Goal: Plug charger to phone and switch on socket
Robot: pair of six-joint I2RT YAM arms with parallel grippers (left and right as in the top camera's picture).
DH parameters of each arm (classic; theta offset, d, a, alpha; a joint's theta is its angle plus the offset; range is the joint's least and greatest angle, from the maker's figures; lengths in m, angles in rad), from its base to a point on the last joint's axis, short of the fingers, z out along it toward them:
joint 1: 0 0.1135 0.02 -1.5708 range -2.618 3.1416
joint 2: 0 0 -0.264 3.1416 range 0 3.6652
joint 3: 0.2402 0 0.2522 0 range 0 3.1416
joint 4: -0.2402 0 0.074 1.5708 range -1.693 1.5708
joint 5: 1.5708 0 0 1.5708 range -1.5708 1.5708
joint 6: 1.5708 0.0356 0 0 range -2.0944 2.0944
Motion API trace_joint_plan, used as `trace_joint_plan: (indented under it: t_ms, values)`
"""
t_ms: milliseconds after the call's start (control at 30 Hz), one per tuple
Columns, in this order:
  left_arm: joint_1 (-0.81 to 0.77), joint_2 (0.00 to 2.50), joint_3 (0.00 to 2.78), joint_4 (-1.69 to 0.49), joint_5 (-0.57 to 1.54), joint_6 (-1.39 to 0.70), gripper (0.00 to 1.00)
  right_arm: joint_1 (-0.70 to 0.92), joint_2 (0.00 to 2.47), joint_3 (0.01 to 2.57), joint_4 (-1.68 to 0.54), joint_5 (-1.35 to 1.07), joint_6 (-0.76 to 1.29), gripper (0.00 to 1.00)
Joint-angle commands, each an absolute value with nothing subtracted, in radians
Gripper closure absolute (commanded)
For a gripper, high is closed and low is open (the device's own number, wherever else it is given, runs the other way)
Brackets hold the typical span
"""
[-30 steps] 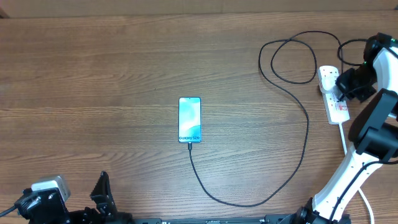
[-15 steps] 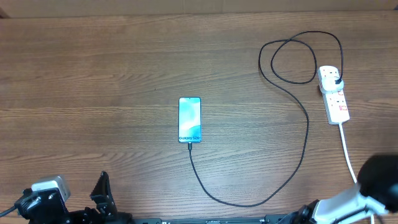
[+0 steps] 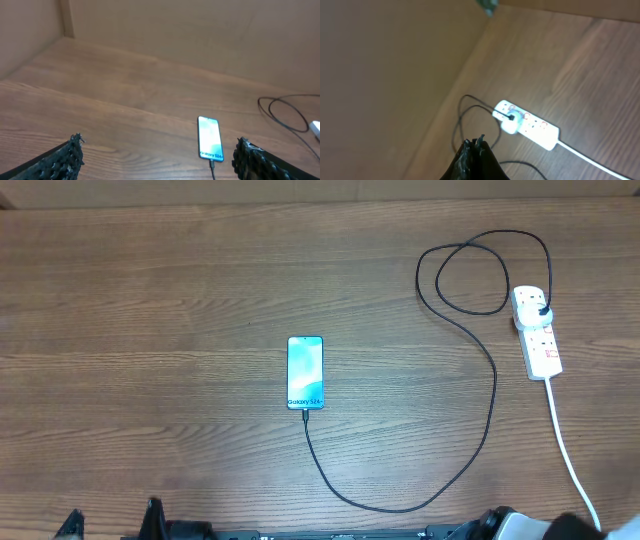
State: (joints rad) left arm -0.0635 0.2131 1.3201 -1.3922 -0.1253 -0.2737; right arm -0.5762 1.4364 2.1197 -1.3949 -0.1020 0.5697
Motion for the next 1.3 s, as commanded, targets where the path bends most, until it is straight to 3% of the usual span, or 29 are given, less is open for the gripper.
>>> trace_joint_plan:
  t_ms: [0,233,433,533,633,800,1267]
  values:
    - [-0.051,0.176,1.317,-1.392,-0.138,-0.269,0.00,-0.576,1.352,2.140,-1.368,-0.172,0.572,0.96]
    - [-0.051,0.160,1.317,-1.414,-0.138,-0.269,0.00,-0.578,1.291,2.168,-1.327,-0.282,0.568,0.96]
    - [-0.043,0.160,1.317,-1.510,-0.138,-0.269,0.00,-0.578,1.272,2.168,-1.264,-0.618,0.579,0.96]
    - [-0.037,0.159,1.317,-1.577,-0.138,-0.269,0.00,-0.578,1.262,2.168,-1.113,-0.879,0.668,0.96]
    - [-0.038,0.148,1.317,-1.625,-0.138,-0.269,0.00,-0.578,1.261,2.168,-0.861,-1.055,0.898,0.96]
    - [-0.033,0.095,1.317,-1.626,-0.138,-0.269,0.00,-0.578,1.260,2.168,-0.519,-1.120,1.150,0.96]
    - [0.014,0.004,1.332,-1.642,-0.138,-0.269,0.00,-0.458,1.213,2.168,-0.115,-1.111,1.178,0.92]
